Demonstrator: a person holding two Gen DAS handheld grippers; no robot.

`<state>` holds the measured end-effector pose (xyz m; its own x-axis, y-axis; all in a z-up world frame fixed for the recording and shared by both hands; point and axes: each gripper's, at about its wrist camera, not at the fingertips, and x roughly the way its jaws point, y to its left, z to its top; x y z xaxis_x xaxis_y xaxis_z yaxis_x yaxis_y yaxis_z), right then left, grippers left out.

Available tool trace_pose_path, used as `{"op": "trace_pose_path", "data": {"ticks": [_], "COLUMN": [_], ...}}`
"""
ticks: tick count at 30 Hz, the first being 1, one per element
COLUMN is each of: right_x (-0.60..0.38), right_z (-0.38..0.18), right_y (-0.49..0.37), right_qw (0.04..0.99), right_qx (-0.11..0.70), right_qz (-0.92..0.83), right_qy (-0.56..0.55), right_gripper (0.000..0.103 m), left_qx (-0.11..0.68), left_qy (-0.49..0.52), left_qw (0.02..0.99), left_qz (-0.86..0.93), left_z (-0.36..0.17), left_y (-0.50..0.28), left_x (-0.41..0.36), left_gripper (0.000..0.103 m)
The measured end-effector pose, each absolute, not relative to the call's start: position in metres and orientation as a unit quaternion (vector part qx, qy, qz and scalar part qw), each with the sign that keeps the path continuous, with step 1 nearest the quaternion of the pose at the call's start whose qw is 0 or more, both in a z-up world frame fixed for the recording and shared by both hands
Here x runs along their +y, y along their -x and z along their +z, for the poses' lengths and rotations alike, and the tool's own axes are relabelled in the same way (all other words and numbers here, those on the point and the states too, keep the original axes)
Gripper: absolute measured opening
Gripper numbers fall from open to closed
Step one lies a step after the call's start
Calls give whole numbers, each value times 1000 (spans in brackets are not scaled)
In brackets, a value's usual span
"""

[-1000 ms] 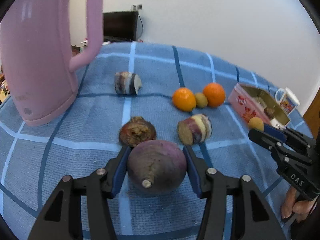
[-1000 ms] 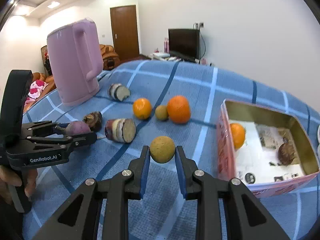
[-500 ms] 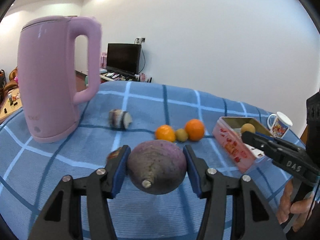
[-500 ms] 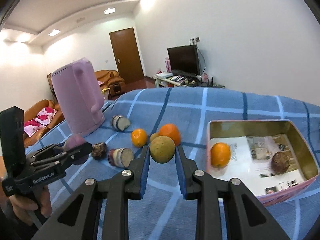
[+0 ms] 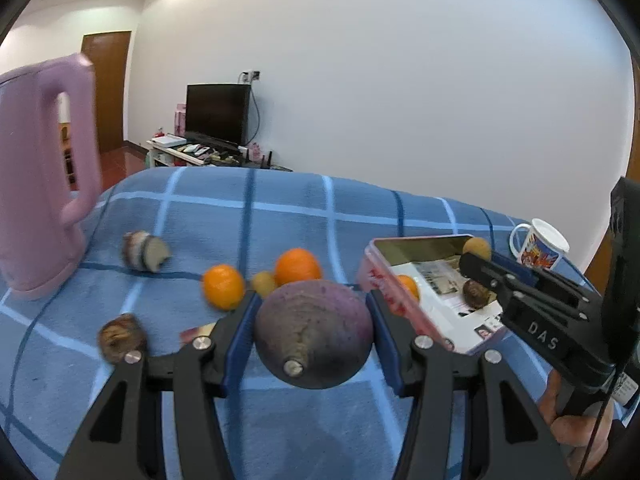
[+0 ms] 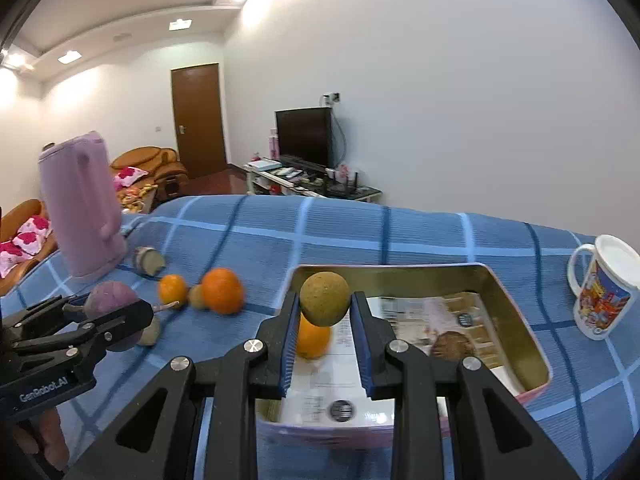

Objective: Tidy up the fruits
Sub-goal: 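Carry turnip and lime into the pink tin and open both tools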

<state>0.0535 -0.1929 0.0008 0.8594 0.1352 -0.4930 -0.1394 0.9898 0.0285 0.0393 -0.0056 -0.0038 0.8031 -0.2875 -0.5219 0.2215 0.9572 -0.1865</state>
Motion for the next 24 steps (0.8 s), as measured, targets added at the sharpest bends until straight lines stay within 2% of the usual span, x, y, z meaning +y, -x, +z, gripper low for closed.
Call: {"op": "trace_pose_path", "data": {"ticks": [24], "right_x": [-267], "right_z": [-14], "right_y": [-100], "right_qw": [957], "right_qx": [290], "right_qz": [-13], "right_qy": [9], "right_gripper": [27], "left_qx": [298], "left_qy": [22], "left_qw": [940], "left_qz": [-166], "left_z": [-4], "left_y": [-88], "left_x": [-117], "left_gripper": [56]}}
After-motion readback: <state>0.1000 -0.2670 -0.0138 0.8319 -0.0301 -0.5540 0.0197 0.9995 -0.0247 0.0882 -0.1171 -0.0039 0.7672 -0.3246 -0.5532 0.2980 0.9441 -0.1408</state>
